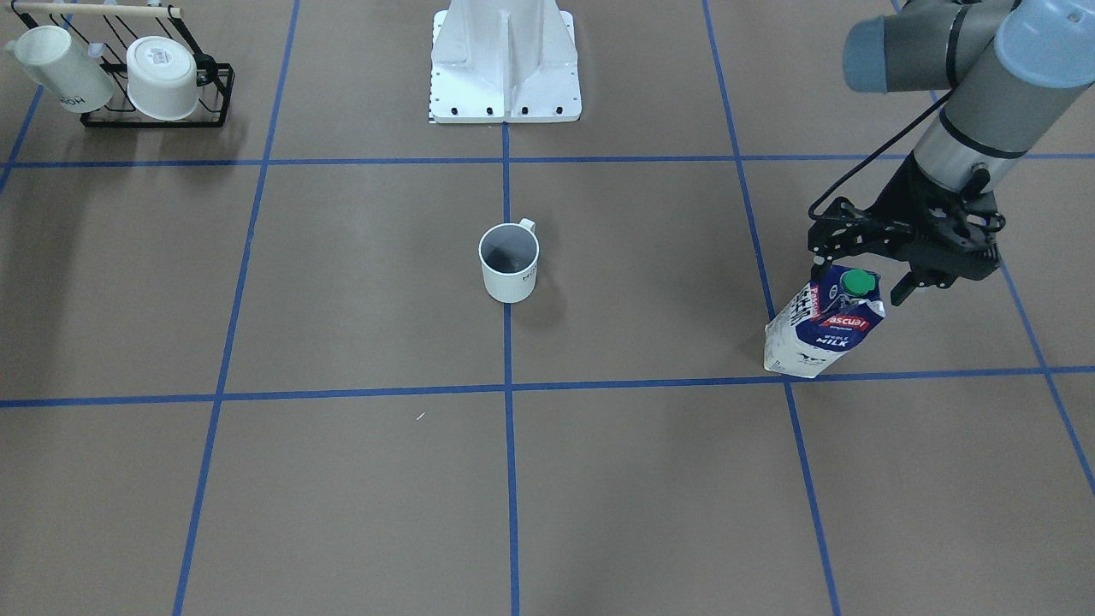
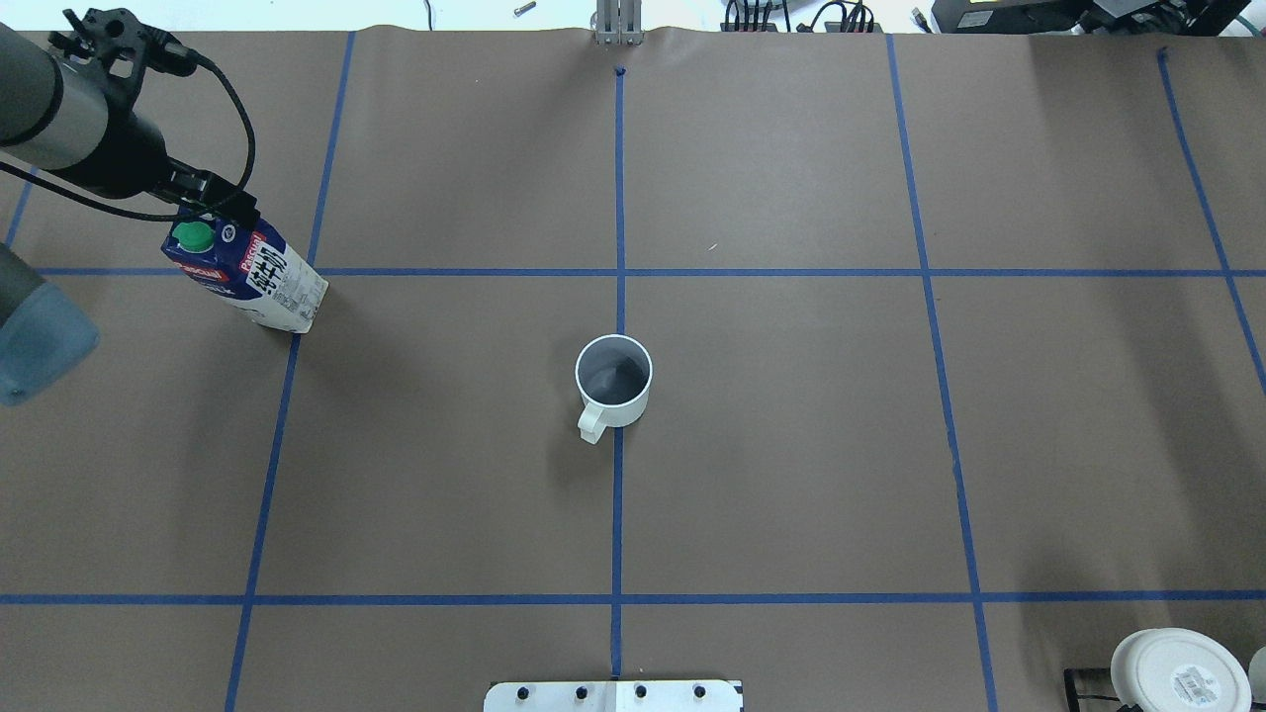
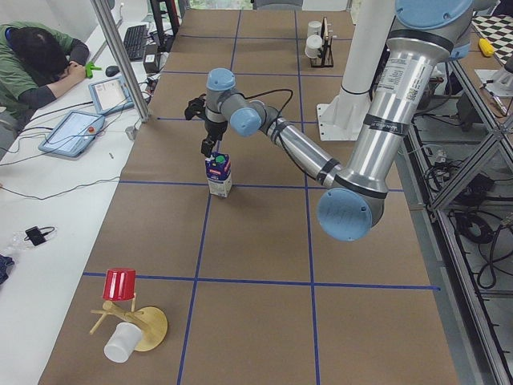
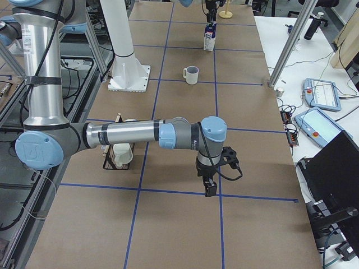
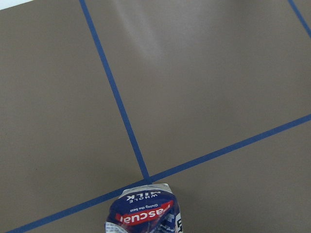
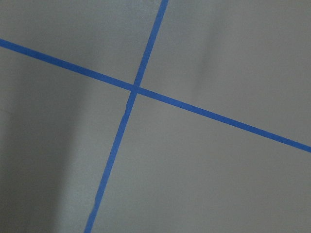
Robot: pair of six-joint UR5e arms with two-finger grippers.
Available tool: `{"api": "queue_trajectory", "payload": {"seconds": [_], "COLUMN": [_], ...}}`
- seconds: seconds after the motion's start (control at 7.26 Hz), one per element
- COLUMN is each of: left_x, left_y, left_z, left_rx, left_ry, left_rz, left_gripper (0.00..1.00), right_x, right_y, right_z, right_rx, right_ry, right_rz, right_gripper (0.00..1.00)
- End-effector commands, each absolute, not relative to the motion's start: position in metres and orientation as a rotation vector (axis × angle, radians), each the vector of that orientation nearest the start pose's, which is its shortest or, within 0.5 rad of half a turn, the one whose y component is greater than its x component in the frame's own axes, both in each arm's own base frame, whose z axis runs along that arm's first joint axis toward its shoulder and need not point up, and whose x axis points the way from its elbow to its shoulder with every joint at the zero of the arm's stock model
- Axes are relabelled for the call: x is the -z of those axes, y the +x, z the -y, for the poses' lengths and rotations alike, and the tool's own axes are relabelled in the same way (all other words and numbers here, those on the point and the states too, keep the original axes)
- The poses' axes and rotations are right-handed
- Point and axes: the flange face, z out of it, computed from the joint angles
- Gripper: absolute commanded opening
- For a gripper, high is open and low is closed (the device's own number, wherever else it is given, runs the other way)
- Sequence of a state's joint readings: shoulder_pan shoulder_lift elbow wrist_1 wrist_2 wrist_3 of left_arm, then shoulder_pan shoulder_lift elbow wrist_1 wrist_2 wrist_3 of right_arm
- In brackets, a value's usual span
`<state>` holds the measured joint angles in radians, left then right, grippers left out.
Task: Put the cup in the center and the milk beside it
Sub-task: 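Grasp the blue milk carton with the left gripper and lift it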
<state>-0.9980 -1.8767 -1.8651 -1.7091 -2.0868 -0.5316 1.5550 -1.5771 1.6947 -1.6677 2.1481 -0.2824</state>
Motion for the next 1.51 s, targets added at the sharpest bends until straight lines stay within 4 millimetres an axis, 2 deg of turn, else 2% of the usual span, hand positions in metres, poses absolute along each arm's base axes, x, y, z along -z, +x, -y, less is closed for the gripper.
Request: {"api": "queue_trajectory", "payload": {"seconds": [0.0, 0.28, 0.41, 0.55, 0.69, 0.96, 1.1, 1.24, 1.38], "left_x": [-0.357, -0.369, -0.37, -0.373, -0.372, -0.356, -0.336, -0.318, -0.297], "left_y": [0.256, 0.286, 0.296, 0.295, 0.295, 0.289, 0.284, 0.282, 0.286], "left_z": [0.538, 0.533, 0.53, 0.529, 0.528, 0.522, 0.514, 0.511, 0.514], "left_rx": [-0.221, -0.226, -0.236, -0.235, -0.238, -0.238, -0.229, -0.145, -0.081], "left_ry": [0.337, 0.287, 0.308, 0.308, 0.311, 0.334, 0.352, 0.335, 0.327], "left_rz": [-0.772, -0.773, -0.764, -0.76, -0.761, -0.783, -0.81, -0.843, -0.879], "left_gripper": [1.0, 0.98, 0.7, 0.04, 0.0, 0.0, 0.0, 0.0, 0.0], "right_x": [-0.625, -0.625, -0.626, -0.625, -0.625, -0.625, -0.625, -0.626, -0.627], "right_y": [0.072, 0.072, 0.072, 0.072, 0.072, 0.072, 0.072, 0.072, 0.072], "right_z": [0.488, 0.489, 0.489, 0.489, 0.489, 0.489, 0.489, 0.489, 0.489], "right_rx": [0.293, 0.291, 0.293, 0.291, 0.292, 0.293, 0.293, 0.293, 0.292], "right_ry": [0.094, 0.093, 0.094, 0.093, 0.095, 0.094, 0.094, 0.094, 0.091], "right_rz": [0.573, 0.572, 0.57, 0.572, 0.571, 0.571, 0.571, 0.57, 0.57], "right_gripper": [1.0, 1.0, 1.0, 1.0, 1.0, 1.0, 1.0, 1.0, 1.0]}}
